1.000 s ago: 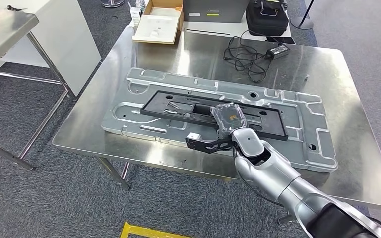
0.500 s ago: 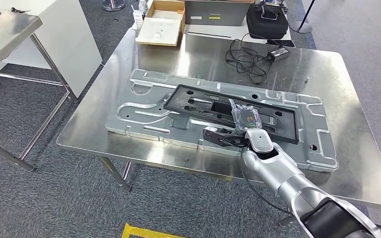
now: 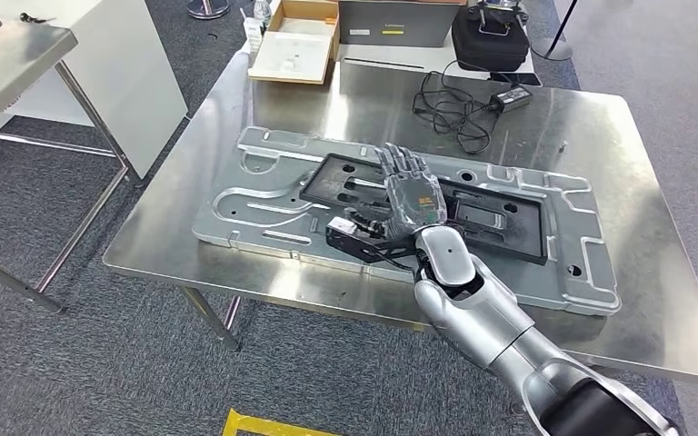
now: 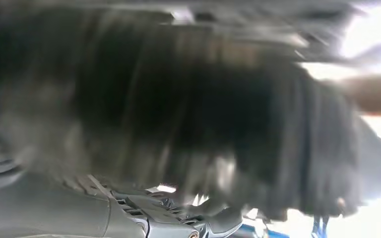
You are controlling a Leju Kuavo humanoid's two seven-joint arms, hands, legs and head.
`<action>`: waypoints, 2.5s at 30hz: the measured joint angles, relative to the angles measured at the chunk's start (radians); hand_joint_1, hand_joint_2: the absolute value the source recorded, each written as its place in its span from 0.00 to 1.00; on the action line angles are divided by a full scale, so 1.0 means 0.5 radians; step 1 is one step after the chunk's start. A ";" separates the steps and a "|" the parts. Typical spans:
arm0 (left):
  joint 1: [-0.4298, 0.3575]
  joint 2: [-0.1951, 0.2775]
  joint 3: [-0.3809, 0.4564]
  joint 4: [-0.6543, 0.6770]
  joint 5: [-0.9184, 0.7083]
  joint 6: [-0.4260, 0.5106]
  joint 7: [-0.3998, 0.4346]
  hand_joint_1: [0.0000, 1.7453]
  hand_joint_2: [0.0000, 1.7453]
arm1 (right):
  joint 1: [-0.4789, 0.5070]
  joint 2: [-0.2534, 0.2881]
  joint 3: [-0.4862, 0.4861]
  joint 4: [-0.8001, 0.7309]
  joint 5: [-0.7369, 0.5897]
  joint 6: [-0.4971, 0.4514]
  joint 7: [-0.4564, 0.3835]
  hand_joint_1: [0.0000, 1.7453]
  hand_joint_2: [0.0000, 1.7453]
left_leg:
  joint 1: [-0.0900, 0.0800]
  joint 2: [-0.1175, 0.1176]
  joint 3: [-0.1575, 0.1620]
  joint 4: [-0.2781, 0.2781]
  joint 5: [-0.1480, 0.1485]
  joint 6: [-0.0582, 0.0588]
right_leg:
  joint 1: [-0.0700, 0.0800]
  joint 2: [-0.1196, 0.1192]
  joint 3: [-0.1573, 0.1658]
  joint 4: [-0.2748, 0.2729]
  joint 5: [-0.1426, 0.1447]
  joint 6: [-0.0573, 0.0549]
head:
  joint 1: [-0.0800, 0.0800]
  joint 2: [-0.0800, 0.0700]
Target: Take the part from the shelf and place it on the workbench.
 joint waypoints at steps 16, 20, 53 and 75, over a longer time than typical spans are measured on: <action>-0.002 -0.008 0.001 0.000 -0.101 -0.016 -0.075 0.00 0.00 | 0.084 0.047 0.383 -0.975 -0.258 0.027 -0.271 0.00 0.00 | 0.000 0.002 -0.001 -0.001 -0.002 -0.002 | -0.001 0.001 -0.002 0.000 -0.002 0.000 | 0.000 0.000; -0.002 -0.007 0.000 0.000 -0.116 -0.016 -0.091 0.00 0.00 | 0.087 0.033 0.487 -1.035 -0.278 0.048 -0.316 0.00 0.00 | -0.004 0.002 -0.003 0.003 -0.004 0.003 | -0.005 0.002 0.000 -0.003 0.000 0.004 | 0.000 0.000; -0.021 0.040 -0.028 0.013 -0.177 0.034 -0.217 0.00 0.00 | 0.086 -0.007 0.895 -1.034 -0.379 0.095 -0.354 0.00 0.00 | -0.012 0.138 -0.074 0.034 0.028 -0.010 | 0.011 -0.212 0.076 0.023 -0.100 -0.013 | 0.000 0.000; -0.017 0.048 -0.029 0.026 -0.197 0.068 -0.211 0.00 0.00 | 0.044 -0.046 0.897 -1.037 -0.433 0.157 -0.353 0.00 0.00 | 0.017 -0.030 -0.326 0.478 -0.165 -0.069 | -0.028 -0.048 0.103 -0.053 -0.057 -0.060 | -0.014 0.000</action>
